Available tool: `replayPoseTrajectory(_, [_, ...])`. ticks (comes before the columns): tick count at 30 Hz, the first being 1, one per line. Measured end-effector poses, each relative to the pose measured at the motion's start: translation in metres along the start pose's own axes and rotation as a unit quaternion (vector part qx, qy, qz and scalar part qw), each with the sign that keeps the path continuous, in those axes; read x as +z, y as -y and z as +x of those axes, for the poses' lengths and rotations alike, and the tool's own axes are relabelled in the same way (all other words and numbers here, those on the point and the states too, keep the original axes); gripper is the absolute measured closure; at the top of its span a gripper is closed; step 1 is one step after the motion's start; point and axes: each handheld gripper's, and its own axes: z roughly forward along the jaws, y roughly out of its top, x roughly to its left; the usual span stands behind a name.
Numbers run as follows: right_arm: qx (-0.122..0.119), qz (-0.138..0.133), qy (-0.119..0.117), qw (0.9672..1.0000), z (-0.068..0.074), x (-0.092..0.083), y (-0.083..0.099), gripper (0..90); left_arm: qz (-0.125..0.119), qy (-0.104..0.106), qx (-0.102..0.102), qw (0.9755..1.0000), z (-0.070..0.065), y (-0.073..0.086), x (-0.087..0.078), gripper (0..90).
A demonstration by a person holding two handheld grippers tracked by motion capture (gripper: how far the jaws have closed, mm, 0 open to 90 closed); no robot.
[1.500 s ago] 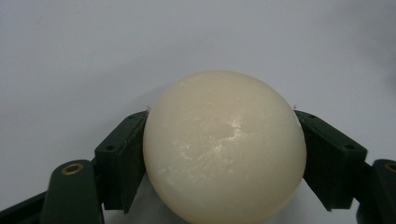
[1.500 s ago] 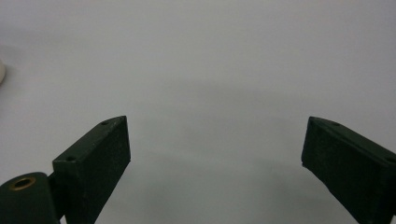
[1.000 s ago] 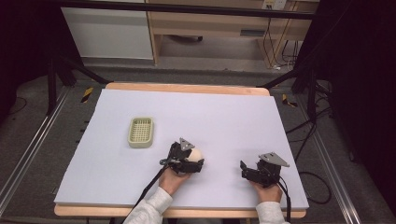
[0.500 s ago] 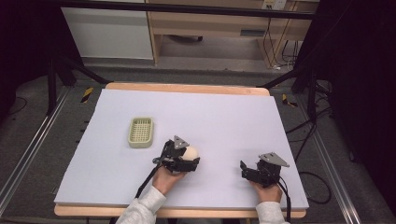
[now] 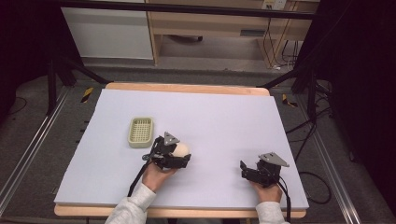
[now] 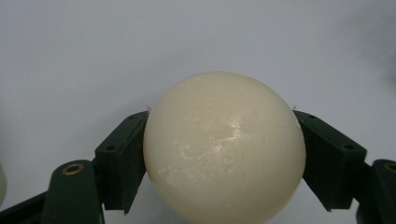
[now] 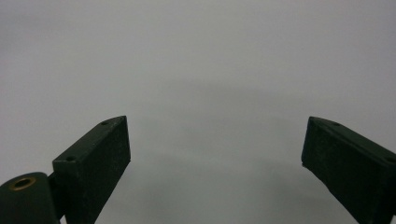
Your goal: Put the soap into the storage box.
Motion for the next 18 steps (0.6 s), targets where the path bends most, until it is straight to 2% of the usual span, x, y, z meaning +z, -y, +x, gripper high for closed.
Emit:
replayPoseTrajectory(14, [0.000, 0.001, -0.001, 1.0000, 0.000, 0.000, 0.000, 8.4, -0.006, -0.012, -0.003, 0.9999, 0.019, -0.003, -0.016, 23.5])
replayPoseTrajectory(18, [0.001, 0.001, 0.000, 1.0000, 0.000, 0.000, 0.000, 8.4, -0.010, -0.018, -0.007, 0.9998, 0.029, -0.005, -0.024, 23.6])
